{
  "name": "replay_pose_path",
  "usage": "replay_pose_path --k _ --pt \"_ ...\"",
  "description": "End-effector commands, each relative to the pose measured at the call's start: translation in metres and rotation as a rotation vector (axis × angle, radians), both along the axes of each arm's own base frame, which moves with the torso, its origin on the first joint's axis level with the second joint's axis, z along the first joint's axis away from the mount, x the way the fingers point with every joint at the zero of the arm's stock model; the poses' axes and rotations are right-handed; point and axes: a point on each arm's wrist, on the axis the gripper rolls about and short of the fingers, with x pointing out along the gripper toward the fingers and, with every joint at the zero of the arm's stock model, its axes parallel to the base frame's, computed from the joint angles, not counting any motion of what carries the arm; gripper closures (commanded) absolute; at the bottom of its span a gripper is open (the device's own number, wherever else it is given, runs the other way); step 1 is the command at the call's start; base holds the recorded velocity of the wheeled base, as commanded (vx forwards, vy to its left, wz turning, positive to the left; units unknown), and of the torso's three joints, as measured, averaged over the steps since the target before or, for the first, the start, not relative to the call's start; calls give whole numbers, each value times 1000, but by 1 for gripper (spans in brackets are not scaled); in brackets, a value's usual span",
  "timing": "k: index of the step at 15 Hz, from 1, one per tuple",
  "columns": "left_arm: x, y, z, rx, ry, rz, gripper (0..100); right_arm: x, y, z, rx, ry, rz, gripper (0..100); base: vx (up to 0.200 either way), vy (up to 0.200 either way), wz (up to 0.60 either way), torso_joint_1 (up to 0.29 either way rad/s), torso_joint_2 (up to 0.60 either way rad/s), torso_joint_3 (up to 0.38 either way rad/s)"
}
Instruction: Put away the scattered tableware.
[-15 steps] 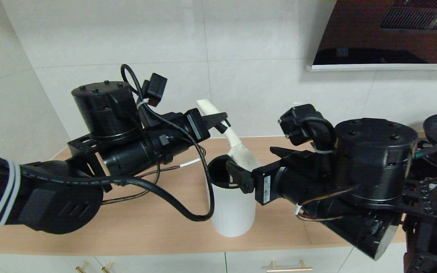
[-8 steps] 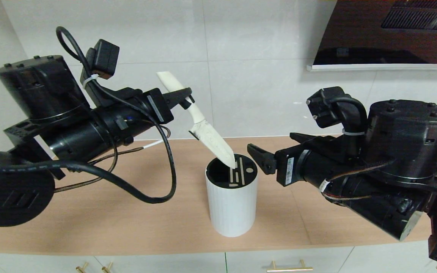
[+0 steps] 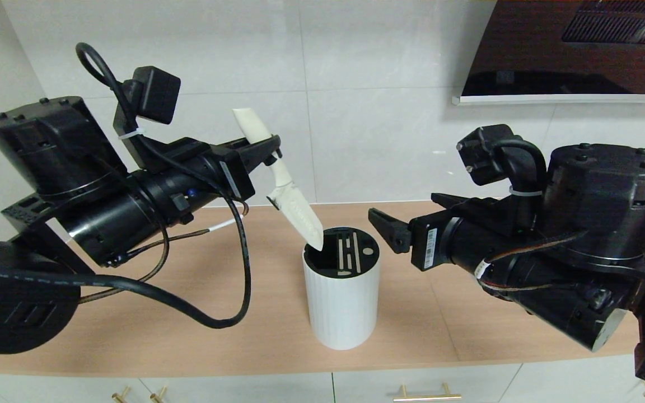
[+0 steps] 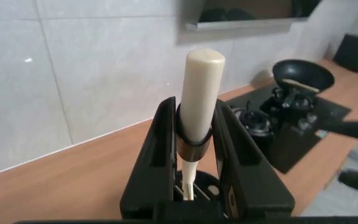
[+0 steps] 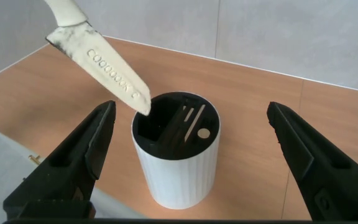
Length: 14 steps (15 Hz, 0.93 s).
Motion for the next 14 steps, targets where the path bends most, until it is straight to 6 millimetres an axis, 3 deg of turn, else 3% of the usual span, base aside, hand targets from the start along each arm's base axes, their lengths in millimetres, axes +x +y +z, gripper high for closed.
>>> replay_pose_path --k 1,5,14 --pt "0 -1 -3 13 2 -1 100 1 0 -1 -4 2 -4 0 0 0 0 0 0 0" --pt "-7 -18 -16 65 17 -60 100 4 1 -4 -12 9 -7 0 0 0 0 0 0 0" --pt "0 -25 -32 109 50 -63 100 5 2 -7 -16 13 -10 0 0 0 0 0 0 0"
